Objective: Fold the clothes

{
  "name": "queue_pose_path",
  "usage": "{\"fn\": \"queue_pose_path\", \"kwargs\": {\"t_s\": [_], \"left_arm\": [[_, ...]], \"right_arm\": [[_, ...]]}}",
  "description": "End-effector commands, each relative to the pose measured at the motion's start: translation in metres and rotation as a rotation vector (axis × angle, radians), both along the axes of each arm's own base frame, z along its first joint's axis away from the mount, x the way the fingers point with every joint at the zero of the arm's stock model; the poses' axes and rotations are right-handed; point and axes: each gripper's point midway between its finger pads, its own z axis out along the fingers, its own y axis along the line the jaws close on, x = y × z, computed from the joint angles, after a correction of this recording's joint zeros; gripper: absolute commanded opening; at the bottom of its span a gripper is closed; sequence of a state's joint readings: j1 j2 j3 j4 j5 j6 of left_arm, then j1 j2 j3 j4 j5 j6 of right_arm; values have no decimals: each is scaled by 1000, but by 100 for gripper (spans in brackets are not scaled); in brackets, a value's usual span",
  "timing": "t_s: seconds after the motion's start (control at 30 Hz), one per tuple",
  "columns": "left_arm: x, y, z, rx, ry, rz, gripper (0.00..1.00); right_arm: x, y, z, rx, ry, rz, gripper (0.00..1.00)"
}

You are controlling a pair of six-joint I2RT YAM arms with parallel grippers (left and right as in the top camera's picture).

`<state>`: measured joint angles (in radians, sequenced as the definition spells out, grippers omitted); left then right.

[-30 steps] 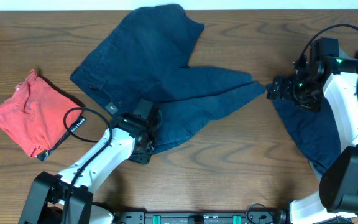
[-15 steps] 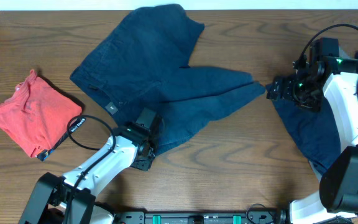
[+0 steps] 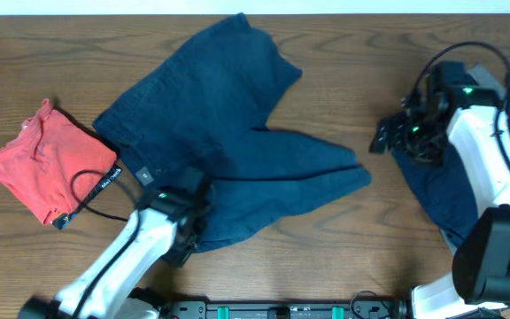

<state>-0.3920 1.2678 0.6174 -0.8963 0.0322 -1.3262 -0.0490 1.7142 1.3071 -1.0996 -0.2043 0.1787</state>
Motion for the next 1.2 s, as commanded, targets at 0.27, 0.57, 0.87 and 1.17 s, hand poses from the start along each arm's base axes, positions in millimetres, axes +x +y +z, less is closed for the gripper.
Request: {"fn": "queue_pose_path", "kwargs": {"t_s": [0.27,0.57,0.87,1.17], "left_arm": [[17,10,37,-12,-230,-95,6],[12,11,36,-6,-208,-105,6],[4,9,37,-22,-171,-176,6],[-5,-17,68,-163,-144,-448,6]], "right_arm": [[-83,78,-54,170,280,-8,94],[-49,98,-96,207,79,-137,80],[-46,73,-101,120,66,-228,1],[-26,20,-29,65,-63,-229,1]]}}
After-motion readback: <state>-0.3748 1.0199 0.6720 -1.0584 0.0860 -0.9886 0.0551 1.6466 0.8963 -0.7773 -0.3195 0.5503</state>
